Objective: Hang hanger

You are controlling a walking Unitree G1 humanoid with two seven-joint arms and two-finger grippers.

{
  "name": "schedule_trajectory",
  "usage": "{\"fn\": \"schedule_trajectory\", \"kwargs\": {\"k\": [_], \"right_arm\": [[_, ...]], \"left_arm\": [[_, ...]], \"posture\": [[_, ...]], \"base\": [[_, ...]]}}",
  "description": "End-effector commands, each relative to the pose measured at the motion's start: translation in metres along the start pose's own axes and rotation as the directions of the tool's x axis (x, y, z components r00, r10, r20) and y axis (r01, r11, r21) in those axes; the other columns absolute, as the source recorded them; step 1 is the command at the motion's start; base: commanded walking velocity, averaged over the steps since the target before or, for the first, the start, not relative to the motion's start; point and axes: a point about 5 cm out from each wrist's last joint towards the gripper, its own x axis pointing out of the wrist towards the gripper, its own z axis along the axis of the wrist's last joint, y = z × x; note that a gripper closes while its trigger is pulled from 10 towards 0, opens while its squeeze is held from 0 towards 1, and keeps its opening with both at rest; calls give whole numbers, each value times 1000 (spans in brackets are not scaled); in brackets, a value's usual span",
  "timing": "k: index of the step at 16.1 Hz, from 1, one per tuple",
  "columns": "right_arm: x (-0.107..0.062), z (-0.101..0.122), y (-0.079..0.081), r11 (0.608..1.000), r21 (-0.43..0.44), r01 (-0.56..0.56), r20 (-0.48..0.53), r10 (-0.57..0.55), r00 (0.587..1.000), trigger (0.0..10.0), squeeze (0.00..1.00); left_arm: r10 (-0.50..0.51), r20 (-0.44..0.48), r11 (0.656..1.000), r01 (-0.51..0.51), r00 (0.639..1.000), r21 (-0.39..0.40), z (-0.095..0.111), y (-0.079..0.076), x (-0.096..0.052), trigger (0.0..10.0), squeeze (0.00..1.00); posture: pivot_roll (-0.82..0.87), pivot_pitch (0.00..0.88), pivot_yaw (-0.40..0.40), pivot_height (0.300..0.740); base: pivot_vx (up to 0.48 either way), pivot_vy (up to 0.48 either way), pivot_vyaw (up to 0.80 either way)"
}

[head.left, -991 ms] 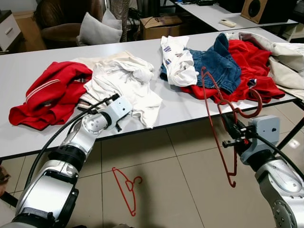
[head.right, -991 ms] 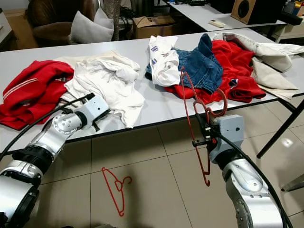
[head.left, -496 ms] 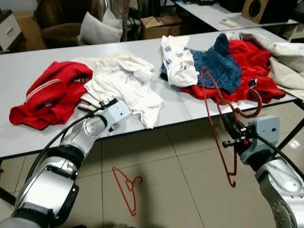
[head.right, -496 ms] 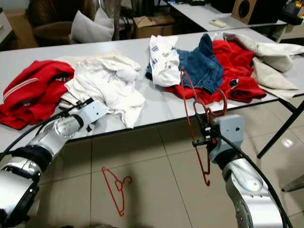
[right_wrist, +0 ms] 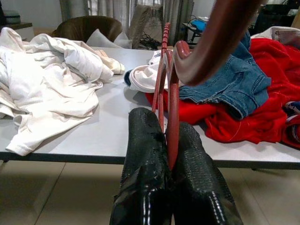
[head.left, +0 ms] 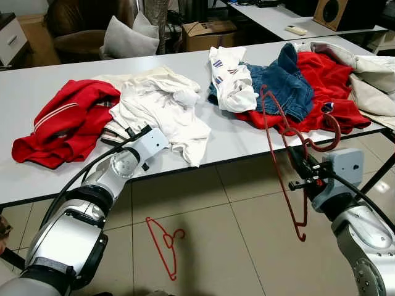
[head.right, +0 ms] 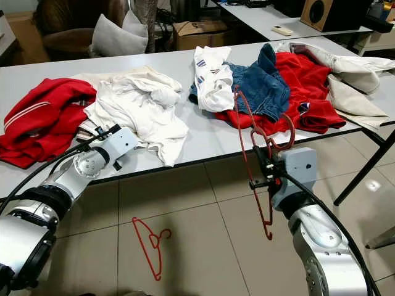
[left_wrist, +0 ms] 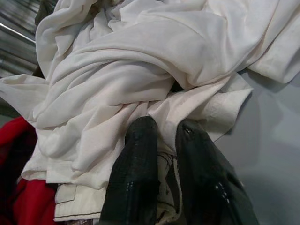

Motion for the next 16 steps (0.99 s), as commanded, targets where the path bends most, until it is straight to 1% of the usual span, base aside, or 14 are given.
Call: {"fn": "schedule_trajectory", "kwargs": {"k": [1, 5, 7, 8, 9, 10, 11, 12, 13, 15, 16], "right_arm": [[1, 6, 1, 1000, -2, -15, 28, 15, 1000, 10000, 0], [1, 6, 3, 1000, -7, -30, 35, 30, 999, 10000, 0], [0, 7, 7, 996, -18, -84, 39, 85, 996, 10000, 0], [-2, 9, 11, 989, -12, -150, 48, 150, 987, 10000, 0], [-8, 10, 16, 958, 7, -286, 36, 285, 958, 10000, 0], [-12, 9, 20, 929, 18, -369, 12, 369, 929, 10000, 0], [-14, 9, 23, 912, 24, -409, -1, 409, 913, 10000, 0], [-19, 7, 24, 881, 13, -473, -41, 473, 880, 10000, 0], [-22, 6, 23, 863, 3, -505, -72, 504, 861, 10000, 0], [-22, 4, 21, 854, -23, -519, -101, 515, 851, 10000, 0], [-22, 4, 21, 854, -23, -519, -101, 515, 851, 10000, 0]], "left_arm": [[15, 12, 1000, -15, 1000, -15, 4, 5, 1, 0, 0], [2, 35, 999, -1, 999, -40, 7, 4, 1, 0, 0], [-23, 55, 997, 27, 998, -73, 10, 4, 2, 0, 0], [-49, 73, 993, 56, 996, -102, 13, 5, 2, 0, 0], [-113, 128, 974, 135, 985, -179, 21, 11, 1, 0, 0], [-148, 173, 959, 184, 974, -215, 28, 18, -1, 0, 0], [-167, 195, 951, 210, 966, -227, 31, 21, -2, 0, 0], [-191, 262, 926, 262, 946, -273, 44, 35, -8, 0, 0], [-186, 326, 903, 292, 927, -314, 57, 49, -16, 0, 0], [-123, 386, 895, 270, 914, -356, 73, 77, -27, 0, 0], [-123, 386, 895, 270, 914, -356, 73, 77, -27, 0, 0]], "posture": [[-255, 0, 35, 710], [-253, 0, 36, 710], [-248, 0, 39, 710], [-245, 0, 43, 710], [-232, 0, 52, 710], [-221, 0, 54, 710], [-215, 0, 56, 710], [-197, 0, 55, 710], [-184, 0, 56, 710], [-164, 0, 54, 710], [-164, 0, 54, 710]], "base": [[0, 0, 0], [0, 0, 0], [0, 0, 0], [0, 0, 0], [0, 0, 0], [0, 0, 0], [0, 0, 0], [0, 0, 0], [0, 0, 0], [0, 0, 0], [0, 0, 0]]}}
